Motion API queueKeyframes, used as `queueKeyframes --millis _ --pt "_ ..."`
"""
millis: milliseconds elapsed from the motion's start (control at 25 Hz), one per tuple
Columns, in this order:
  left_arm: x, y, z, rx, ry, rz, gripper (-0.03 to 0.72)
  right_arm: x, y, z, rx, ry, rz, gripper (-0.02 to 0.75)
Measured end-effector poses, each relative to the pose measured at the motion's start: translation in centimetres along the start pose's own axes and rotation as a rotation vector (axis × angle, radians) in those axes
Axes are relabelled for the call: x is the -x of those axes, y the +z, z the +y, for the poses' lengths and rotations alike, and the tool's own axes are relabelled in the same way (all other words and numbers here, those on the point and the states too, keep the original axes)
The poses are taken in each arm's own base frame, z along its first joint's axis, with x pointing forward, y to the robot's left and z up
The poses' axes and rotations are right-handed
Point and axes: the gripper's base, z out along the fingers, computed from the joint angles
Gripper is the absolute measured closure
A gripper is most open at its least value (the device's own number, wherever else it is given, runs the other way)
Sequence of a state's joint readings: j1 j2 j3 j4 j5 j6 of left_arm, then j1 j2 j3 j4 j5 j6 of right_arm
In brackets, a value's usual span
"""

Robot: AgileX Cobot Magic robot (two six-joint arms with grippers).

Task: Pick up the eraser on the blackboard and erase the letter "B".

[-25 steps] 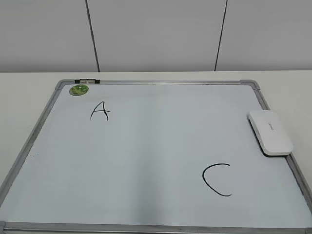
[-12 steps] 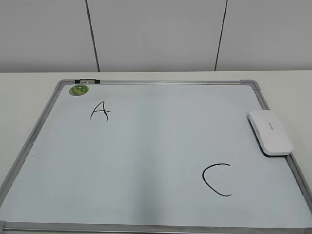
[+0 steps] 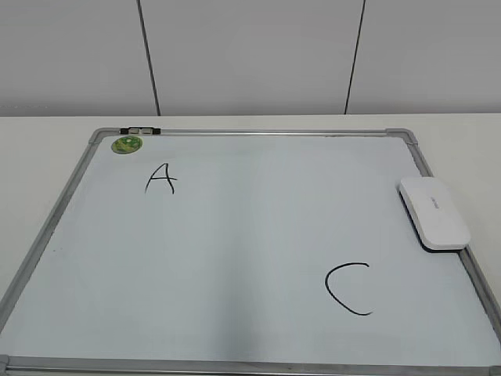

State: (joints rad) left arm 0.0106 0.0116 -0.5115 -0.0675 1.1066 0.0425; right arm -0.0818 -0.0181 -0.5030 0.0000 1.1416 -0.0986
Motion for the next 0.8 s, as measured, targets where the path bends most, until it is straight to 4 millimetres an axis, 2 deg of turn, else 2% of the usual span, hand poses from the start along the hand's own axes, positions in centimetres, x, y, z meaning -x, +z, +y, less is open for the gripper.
queueKeyframes --millis 800 --pt "0.0 0.0 0.0 0.0 0.0 0.0 0.188 0.0 0.0 0.0 0.0 0.002 0.0 0.146"
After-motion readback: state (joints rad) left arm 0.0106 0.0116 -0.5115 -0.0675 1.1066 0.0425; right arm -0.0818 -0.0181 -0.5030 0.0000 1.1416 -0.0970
